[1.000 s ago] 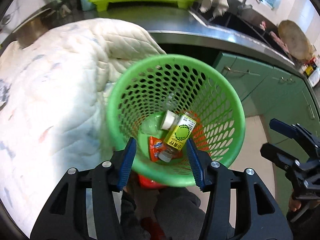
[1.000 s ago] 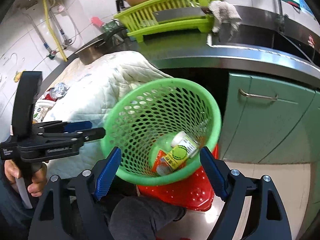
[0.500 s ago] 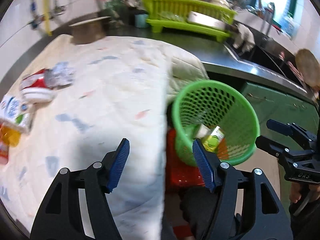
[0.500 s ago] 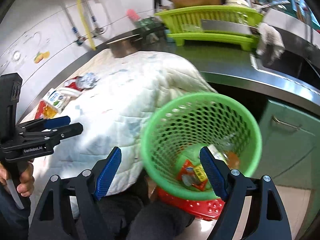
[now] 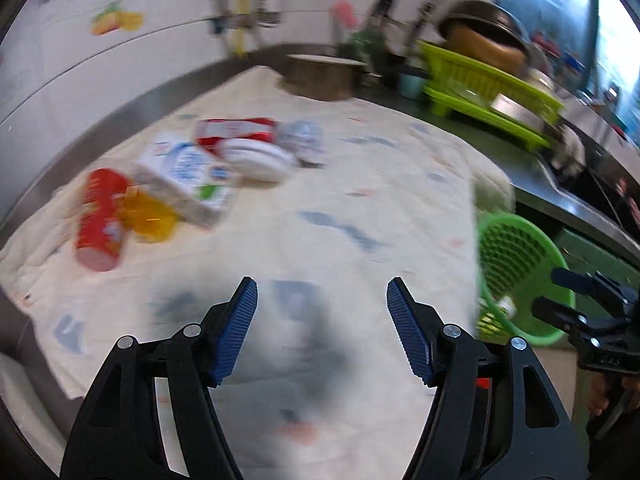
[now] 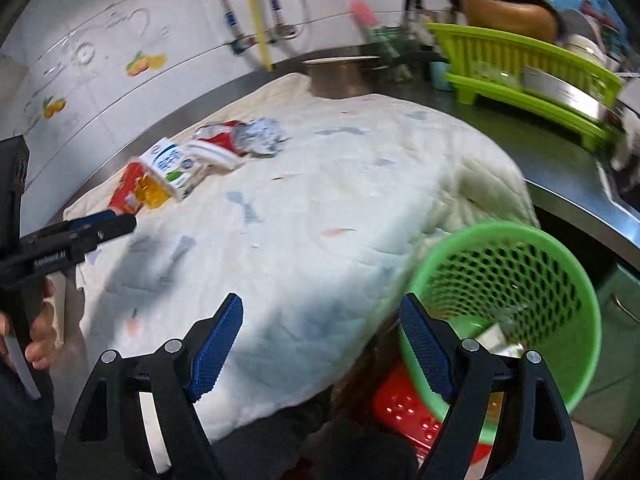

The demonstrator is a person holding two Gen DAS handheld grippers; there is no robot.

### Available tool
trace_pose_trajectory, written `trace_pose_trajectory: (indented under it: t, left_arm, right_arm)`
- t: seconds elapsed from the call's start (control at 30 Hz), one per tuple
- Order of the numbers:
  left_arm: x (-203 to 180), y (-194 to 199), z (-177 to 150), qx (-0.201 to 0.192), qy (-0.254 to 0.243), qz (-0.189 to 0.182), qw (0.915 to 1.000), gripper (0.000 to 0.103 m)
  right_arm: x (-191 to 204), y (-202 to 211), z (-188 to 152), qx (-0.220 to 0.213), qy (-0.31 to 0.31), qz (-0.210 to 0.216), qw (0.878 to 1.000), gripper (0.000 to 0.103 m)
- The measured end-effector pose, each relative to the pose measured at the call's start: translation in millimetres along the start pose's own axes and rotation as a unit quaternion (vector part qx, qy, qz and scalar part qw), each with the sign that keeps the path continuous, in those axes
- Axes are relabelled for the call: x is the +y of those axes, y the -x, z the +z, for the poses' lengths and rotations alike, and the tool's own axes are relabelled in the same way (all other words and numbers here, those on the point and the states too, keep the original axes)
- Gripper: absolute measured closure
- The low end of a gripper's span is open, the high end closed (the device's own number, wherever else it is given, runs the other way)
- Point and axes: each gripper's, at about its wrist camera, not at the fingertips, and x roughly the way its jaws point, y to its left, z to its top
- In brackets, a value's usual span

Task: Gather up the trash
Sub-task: 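Move both tools back to the cloth and grasp the red printed cup with the left gripper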

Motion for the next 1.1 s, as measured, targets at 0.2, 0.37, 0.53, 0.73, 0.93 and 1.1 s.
trace_pose_trajectory:
  t: [0.2, 0.37, 0.53, 0.73, 0.93, 1.1]
  left_arm:
    - [67, 2, 8, -0.009, 0.043, 0.064, 0.997, 0.036]
    - [122, -3, 18, -0.012, 0.085, 0.108, 0.9905, 0.036]
    - [155, -18, 30, -0.007, 0.109, 0.127, 0.9859, 0.036]
    - [184, -41, 38, 0.01, 0.13, 0.129, 0.983, 0.036]
    - [201, -55, 41, 0.019, 0.14, 0.109, 0.984, 0.036]
    - [200, -66, 42, 0.026, 0.123, 0.11, 0.986, 0.036]
  right_arm:
    - [37, -23, 14, 0.009, 0.032, 0.023, 0.999, 0.025]
    - [64, -40, 26, 0.015, 0.056, 0.038, 0.998, 0.025]
    - [90, -61, 46, 0.021, 0.089, 0.055, 0.994, 0.025]
    - [126, -85, 78, 0.013, 0.155, 0.083, 0.984, 0.025]
    - [148, -116, 117, 0.0, 0.2, 0.084, 0.976, 0.025]
    - [147, -143, 142, 0.003, 0.215, 0.071, 0.974, 0.03]
